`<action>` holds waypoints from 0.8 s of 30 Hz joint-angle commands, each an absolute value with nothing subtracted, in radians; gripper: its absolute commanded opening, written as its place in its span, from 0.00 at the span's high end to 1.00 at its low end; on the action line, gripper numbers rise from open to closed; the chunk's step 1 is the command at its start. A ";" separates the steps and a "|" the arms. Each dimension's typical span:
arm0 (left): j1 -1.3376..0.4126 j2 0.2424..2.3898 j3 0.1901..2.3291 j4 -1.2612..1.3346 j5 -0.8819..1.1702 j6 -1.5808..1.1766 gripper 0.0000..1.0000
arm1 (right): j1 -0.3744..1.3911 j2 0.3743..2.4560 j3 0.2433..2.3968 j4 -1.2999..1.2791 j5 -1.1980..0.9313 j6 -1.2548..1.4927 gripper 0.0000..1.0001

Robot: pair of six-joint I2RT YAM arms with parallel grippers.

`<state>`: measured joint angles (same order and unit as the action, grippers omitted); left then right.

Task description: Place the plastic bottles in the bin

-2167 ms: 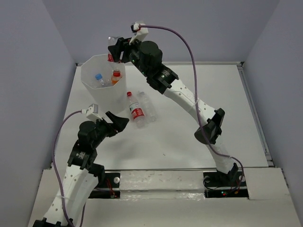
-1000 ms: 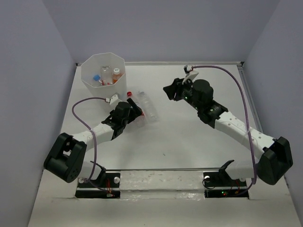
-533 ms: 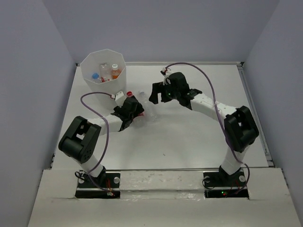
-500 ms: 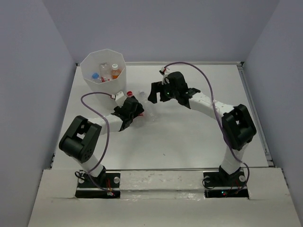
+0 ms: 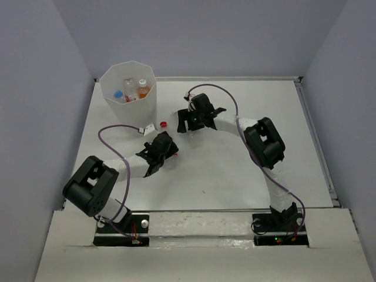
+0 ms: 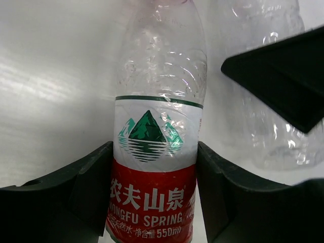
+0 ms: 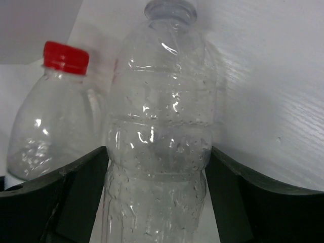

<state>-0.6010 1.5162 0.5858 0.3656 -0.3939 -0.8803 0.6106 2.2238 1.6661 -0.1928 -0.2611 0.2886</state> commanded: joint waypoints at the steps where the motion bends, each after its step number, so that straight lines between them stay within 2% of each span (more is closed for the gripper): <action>1: -0.640 1.312 0.496 0.327 -0.456 -0.888 0.38 | 0.624 2.212 1.701 -0.212 -0.224 0.294 0.35; 4: -0.657 1.153 0.471 0.292 -0.463 -0.867 0.39 | 0.624 2.162 1.655 -0.187 -0.212 0.305 0.52; 7: -0.672 1.007 0.491 0.252 -0.462 -0.822 0.41 | 0.624 2.065 1.550 -0.137 -0.195 0.319 0.60; 14: -0.699 0.839 0.673 0.183 -0.454 -0.704 0.43 | 0.624 1.794 1.238 -0.022 -0.157 0.356 0.64; 24: -0.683 0.951 1.093 0.230 -0.610 -0.407 0.42 | 0.624 1.436 0.957 0.066 -0.138 0.403 0.65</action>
